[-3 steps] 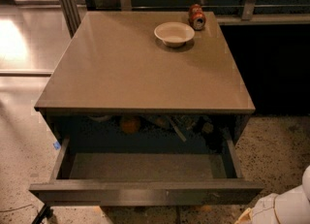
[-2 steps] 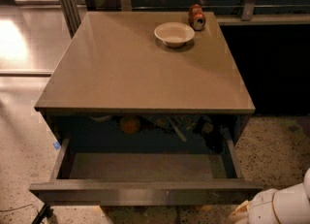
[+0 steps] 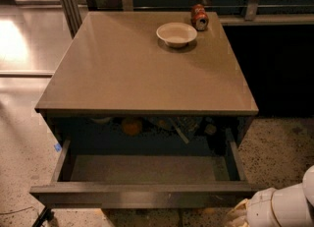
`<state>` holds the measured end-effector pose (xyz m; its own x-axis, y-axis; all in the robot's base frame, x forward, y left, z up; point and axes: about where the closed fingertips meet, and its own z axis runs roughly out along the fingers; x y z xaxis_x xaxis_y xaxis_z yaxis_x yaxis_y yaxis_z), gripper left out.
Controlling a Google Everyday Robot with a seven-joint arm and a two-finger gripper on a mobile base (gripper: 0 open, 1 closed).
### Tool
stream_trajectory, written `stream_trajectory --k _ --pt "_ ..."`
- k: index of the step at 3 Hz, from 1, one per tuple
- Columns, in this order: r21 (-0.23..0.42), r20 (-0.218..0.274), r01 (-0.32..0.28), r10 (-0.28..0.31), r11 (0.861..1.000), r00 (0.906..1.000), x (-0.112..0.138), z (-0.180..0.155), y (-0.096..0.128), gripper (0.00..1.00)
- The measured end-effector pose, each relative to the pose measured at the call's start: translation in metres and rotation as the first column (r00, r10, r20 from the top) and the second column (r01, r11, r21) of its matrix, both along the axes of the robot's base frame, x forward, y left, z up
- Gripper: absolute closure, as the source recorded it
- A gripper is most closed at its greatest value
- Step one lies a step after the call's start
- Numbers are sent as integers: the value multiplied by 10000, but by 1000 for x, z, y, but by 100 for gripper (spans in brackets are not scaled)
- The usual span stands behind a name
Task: Close top drawer
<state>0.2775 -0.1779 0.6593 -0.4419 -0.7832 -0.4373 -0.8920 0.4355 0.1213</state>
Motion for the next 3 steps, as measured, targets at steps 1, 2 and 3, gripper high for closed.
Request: stream_trajectory --k 1,2,3 --pt "201 266 451 -456 9988 9986 3 -3 -1 100" --pt "920 714 1174 -1242 9888 9897 28 -15 15 100" --pt "1349 901 1623 -1752 9775 9804 82 -18 47 100"
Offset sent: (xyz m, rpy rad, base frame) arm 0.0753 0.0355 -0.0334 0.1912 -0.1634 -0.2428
